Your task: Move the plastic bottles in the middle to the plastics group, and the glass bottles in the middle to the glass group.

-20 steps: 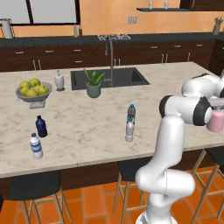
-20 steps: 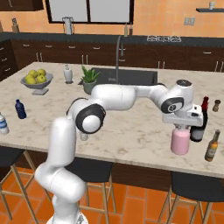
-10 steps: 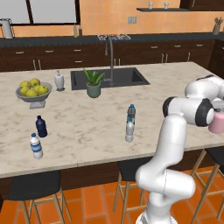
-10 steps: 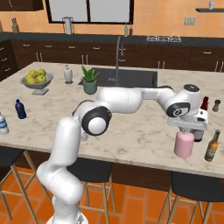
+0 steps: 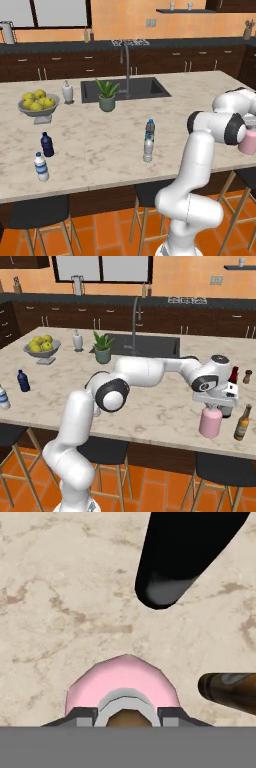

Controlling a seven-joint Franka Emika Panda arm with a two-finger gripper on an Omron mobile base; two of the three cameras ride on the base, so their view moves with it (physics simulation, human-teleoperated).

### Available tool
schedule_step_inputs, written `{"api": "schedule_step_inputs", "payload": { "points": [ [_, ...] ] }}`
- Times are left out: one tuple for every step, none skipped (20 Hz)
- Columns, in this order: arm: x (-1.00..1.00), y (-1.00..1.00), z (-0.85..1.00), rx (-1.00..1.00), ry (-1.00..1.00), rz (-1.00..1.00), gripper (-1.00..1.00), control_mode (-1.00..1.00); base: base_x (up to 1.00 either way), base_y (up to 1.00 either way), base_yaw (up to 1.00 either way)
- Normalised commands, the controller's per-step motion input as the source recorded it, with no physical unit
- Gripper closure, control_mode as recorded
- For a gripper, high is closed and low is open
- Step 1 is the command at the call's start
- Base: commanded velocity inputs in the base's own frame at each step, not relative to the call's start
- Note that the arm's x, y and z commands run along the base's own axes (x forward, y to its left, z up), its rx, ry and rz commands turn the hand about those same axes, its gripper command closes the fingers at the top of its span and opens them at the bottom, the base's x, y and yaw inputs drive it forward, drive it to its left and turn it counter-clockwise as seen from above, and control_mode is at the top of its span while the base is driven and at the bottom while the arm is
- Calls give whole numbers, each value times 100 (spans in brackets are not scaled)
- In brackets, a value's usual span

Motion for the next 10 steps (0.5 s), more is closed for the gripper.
{"api": "schedule_step_inputs", "payload": {
  "points": [
    [0,0,0,0,0,0,-100,-100,0,0,0],
    [0,0,0,0,0,0,-100,-100,0,0,0],
    [0,0,27,0,-12,0,-100,-100,0,0,0],
    [-28,0,41,0,-15,0,-100,-100,0,0,0],
    [-20,0,64,0,-11,0,-100,-100,0,0,0],
    [-31,9,89,0,-13,0,-100,-100,0,0,0],
    [-15,29,87,0,-13,0,-100,-100,0,0,0],
    [-11,41,92,0,-10,0,-100,-100,0,0,0],
    [-24,64,74,-1,-12,0,-100,-100,0,0,0],
    [-28,92,56,-3,-8,0,-100,-100,0,0,0]
  ]
}}
